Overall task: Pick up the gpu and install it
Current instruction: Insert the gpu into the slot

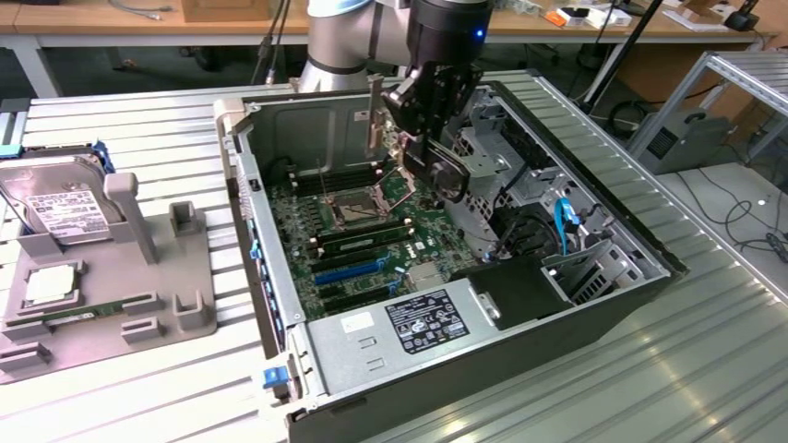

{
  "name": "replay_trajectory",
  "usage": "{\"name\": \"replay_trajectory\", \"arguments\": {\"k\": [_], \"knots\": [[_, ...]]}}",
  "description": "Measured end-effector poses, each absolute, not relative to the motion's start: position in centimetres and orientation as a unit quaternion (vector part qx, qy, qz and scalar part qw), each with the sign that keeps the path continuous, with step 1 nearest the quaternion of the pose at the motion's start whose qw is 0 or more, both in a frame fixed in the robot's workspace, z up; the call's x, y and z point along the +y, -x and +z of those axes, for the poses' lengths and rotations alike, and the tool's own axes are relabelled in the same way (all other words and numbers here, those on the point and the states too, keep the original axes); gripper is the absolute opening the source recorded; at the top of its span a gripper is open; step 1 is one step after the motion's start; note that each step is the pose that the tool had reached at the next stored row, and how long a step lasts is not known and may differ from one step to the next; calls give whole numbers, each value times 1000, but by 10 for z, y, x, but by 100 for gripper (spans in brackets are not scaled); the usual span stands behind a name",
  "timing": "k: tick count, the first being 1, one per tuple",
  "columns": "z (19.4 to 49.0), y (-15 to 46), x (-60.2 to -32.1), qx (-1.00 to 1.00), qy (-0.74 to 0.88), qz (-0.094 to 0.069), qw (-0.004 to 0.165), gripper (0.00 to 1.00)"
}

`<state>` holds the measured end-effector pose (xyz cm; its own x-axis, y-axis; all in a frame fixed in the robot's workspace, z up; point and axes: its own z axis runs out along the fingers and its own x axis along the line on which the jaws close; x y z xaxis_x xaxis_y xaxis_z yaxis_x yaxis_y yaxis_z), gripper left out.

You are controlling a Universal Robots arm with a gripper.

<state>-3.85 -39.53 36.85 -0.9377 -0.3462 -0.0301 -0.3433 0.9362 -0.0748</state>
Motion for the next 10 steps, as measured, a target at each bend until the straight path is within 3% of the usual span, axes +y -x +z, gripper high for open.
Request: {"name": "replay_trajectory", "arguments": {"k": [10], "knots": [[368,39,-395,979,201,-34,22,27]]}}
